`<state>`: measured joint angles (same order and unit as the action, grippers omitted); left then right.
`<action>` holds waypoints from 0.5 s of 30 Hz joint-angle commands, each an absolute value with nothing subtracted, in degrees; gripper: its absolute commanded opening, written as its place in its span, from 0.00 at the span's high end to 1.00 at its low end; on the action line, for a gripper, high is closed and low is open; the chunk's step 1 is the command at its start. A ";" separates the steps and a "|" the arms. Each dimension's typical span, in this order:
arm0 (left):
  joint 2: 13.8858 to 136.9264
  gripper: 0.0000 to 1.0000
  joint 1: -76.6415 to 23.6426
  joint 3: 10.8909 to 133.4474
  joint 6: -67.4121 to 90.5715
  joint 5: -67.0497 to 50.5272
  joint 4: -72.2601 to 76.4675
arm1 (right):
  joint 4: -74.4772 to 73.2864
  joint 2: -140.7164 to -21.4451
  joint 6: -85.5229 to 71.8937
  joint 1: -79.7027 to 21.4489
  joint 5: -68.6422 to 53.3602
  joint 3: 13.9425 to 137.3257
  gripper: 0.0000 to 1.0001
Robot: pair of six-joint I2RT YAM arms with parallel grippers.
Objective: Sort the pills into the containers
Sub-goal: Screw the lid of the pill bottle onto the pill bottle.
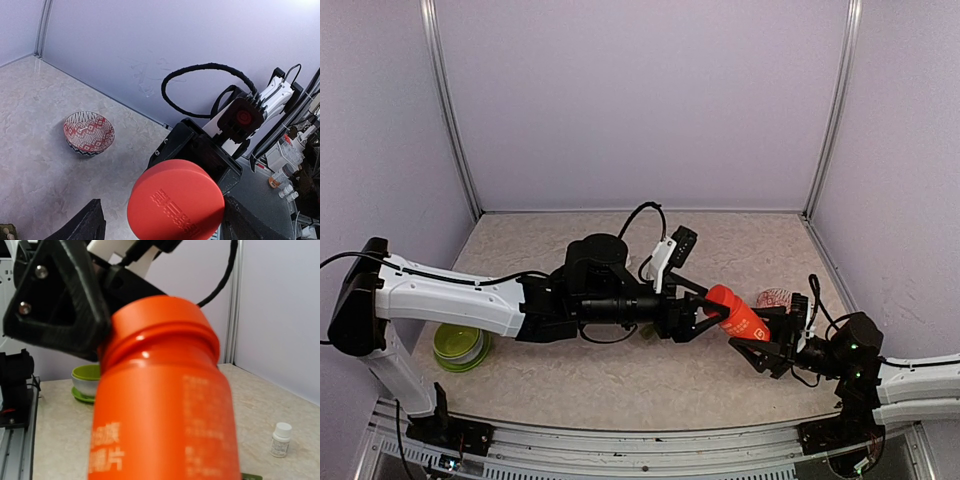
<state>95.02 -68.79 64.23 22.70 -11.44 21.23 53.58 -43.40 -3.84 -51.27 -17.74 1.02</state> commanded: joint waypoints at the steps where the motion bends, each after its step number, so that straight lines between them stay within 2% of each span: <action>1: 95.58 0.24 -69.14 65.96 21.48 -10.79 21.34 | 56.07 -43.54 -3.35 -51.92 -17.39 3.07 0.97; 5: 96.00 0.32 -69.22 66.47 21.27 -11.47 21.06 | 55.90 -43.93 -3.34 -51.94 -17.48 3.21 0.97; 9: 96.79 0.44 -69.25 67.56 21.27 -12.40 20.02 | 55.81 -44.28 -3.33 -51.90 -17.55 3.39 0.97; 15: 97.38 0.51 -69.20 68.38 19.91 -13.45 19.03 | 55.51 -44.09 -3.17 -51.87 -17.49 3.41 0.97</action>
